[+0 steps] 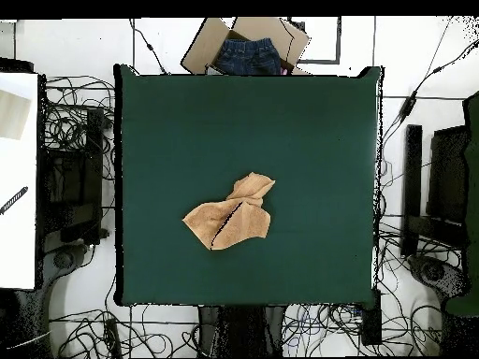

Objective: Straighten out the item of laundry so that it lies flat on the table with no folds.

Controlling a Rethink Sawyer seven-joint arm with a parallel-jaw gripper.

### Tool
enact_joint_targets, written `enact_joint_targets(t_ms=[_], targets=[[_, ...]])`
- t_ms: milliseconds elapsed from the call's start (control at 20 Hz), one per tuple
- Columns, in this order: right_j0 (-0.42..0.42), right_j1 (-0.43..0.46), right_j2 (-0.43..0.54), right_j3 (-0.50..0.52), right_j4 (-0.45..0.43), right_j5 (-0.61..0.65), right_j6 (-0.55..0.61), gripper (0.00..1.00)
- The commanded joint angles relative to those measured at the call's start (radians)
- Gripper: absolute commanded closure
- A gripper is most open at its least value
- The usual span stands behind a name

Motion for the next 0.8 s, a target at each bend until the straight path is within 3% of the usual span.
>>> enact_joint_targets(t_ms=[50, 600, 750, 800], targets=[[-0.292, 0.147, 0.05, -0.04, 0.414, 0.721, 0.182, 0.0], [-0.369, 0.151, 0.14, -0.208, 0.425, 0.909, 0.247, 0.0], [-0.347, 0.119, 0.136, -0.151, 0.414, 0.893, 0.276, 0.0], [-0.312, 0.084, 0.125, -0.079, 0.383, 0.839, 0.287, 0.0]])
